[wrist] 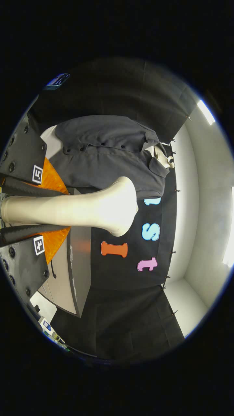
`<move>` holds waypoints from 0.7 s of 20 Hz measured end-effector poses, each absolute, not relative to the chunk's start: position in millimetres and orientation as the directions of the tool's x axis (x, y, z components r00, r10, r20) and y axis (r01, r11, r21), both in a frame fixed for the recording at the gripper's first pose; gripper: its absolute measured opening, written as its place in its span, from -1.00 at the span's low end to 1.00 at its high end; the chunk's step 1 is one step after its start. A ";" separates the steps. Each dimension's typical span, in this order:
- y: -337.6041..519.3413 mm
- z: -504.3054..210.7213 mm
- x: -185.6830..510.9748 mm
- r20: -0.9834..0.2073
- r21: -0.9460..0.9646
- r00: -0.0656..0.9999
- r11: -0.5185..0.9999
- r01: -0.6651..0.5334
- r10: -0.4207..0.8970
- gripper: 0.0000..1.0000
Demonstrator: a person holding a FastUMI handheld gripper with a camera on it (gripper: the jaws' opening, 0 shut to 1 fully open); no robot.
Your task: Iron the clothes twice with a garment steamer, once on the left side and once on the right side.
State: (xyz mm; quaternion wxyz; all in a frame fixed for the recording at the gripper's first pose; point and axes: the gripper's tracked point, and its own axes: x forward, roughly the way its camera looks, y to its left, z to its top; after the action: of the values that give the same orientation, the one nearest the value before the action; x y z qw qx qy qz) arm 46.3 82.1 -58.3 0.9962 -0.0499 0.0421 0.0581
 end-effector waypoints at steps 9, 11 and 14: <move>90.4 -64.0 59.3 -0.088 -0.093 0.991 0.989 -0.113 0.104 -0.11; 90.5 -63.6 59.5 -0.088 -0.090 0.991 0.990 -0.112 0.104 -0.11; 88.5 -61.4 61.7 -0.088 -0.091 0.991 0.990 -0.104 0.096 -0.11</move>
State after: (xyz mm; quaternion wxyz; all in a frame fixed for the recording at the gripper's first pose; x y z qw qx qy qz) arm 61.7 88.5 -61.4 0.9967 -0.0475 0.0418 0.0501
